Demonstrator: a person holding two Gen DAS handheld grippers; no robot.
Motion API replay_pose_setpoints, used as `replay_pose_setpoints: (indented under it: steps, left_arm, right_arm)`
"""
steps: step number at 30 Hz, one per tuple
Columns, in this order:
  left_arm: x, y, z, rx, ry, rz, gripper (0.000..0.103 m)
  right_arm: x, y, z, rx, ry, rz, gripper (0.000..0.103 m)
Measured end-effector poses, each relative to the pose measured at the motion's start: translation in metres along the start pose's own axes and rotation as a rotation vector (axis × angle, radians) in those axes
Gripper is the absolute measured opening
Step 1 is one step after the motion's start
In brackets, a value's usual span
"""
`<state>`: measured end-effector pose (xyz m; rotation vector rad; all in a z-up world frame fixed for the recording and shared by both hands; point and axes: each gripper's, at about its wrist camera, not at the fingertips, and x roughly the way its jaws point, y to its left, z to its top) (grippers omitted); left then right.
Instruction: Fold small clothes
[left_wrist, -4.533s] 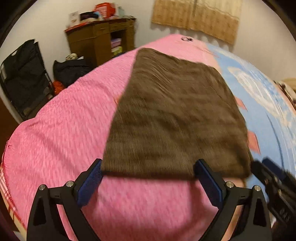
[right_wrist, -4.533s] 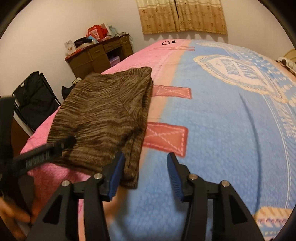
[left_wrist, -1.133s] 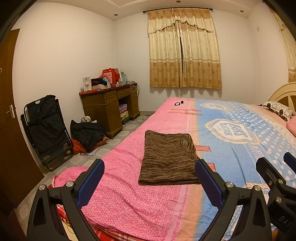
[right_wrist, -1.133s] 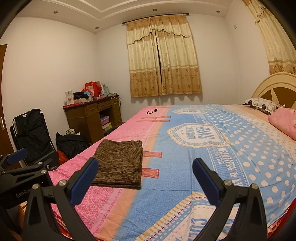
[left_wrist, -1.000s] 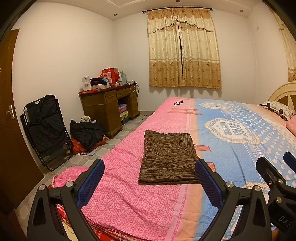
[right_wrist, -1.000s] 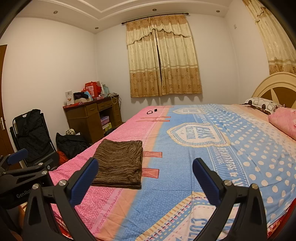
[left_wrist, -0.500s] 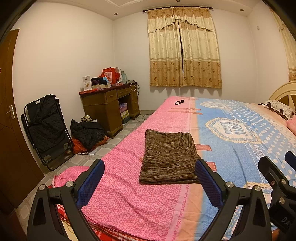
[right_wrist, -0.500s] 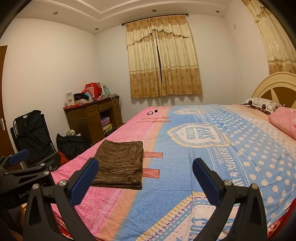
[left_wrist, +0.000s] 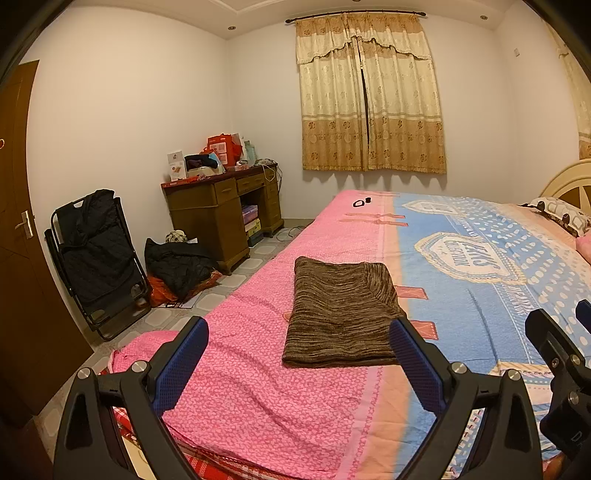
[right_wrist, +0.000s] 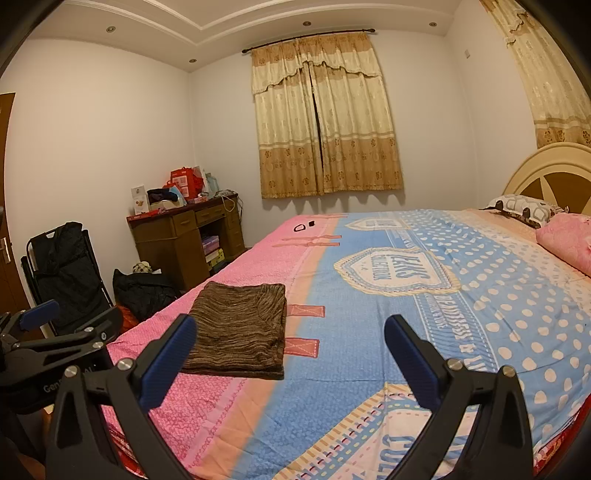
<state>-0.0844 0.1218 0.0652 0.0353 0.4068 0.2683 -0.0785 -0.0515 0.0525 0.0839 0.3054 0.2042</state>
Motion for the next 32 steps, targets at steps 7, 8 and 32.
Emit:
replay_pose_setpoints:
  steps: [7,8,32]
  left_arm:
    - [0.001,0.0,0.001,0.018,-0.017,0.02,0.099]
    - [0.001,-0.001,0.0,0.026,-0.019,0.035,0.099]
    - [0.022,0.008,-0.003,-0.015,0.065,-0.039,0.099]
  right_arm:
    - [0.0,0.003,0.0,-0.001,-0.002,0.001,0.103]
    - [0.0,0.004,0.0,-0.001,-0.004,0.001,0.103]
    - [0.004,0.007,-0.005,0.018,0.02,-0.008,0.103]
